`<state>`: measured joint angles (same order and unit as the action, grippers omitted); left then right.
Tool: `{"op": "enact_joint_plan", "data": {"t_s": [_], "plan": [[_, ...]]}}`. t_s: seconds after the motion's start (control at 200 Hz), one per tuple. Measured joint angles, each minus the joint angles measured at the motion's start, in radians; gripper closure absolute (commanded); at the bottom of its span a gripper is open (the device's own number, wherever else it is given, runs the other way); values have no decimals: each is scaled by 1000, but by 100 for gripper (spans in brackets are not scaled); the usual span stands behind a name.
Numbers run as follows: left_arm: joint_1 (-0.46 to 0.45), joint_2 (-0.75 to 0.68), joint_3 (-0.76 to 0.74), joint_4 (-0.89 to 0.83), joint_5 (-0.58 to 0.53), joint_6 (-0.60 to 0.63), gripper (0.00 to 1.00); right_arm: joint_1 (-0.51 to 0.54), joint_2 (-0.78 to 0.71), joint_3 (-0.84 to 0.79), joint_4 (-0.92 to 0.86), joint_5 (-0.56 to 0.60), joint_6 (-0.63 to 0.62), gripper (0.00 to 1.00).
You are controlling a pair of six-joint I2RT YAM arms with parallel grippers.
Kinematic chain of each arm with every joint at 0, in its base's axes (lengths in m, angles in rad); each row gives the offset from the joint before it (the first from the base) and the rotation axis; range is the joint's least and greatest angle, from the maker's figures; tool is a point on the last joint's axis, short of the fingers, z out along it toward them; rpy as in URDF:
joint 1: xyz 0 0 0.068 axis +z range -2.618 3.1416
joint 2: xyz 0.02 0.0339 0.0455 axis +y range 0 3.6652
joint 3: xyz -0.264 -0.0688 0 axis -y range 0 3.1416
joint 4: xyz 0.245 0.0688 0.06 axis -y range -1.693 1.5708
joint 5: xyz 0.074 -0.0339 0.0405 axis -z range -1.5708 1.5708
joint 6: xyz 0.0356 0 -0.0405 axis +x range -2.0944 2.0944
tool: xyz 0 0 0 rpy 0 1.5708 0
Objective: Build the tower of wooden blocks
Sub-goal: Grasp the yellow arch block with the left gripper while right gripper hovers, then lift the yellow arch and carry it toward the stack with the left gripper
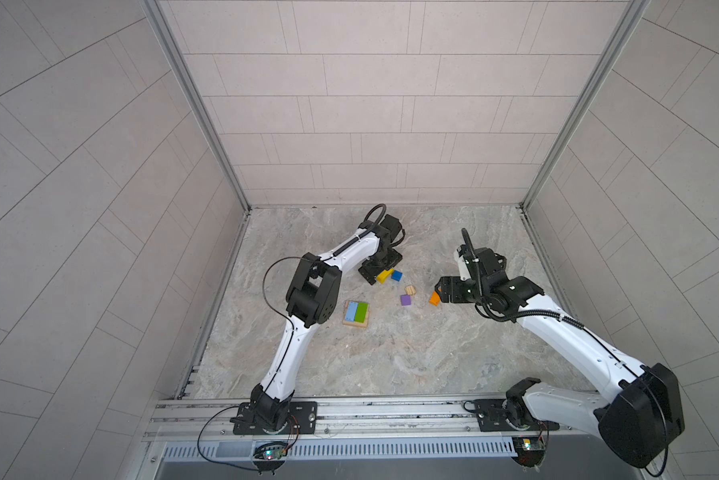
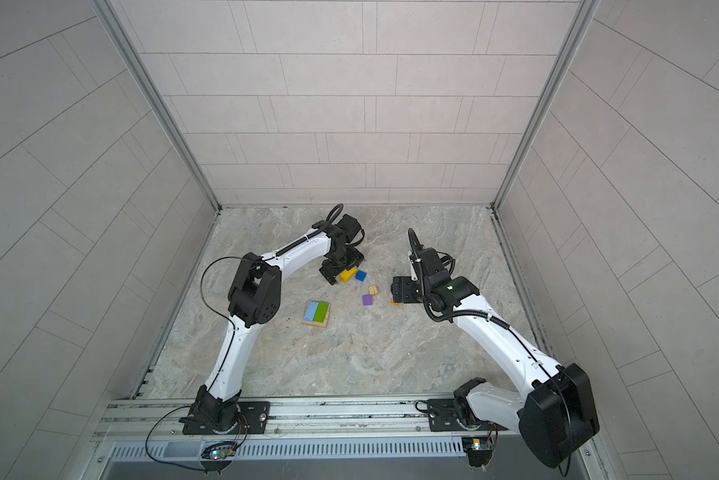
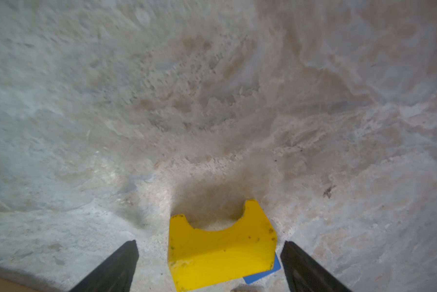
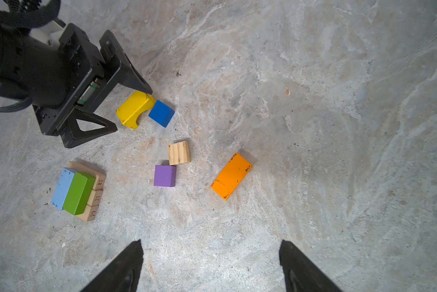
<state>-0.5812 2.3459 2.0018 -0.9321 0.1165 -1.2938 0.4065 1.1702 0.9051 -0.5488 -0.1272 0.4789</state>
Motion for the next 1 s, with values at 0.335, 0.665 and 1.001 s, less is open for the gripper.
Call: {"op": "enact_joint_plan", "data": {"t_s": [0.335, 0.665, 1.001], "plan": [[0, 14, 3, 2, 3, -1, 12, -10, -5, -14, 3, -2, 1, 15], [0, 16, 3, 3, 2, 2, 22, -15, -6, -14, 6, -5, 2, 15], [0, 16, 3, -5, -4, 39, 34, -17, -6, -27, 12, -8, 8, 15]]}}
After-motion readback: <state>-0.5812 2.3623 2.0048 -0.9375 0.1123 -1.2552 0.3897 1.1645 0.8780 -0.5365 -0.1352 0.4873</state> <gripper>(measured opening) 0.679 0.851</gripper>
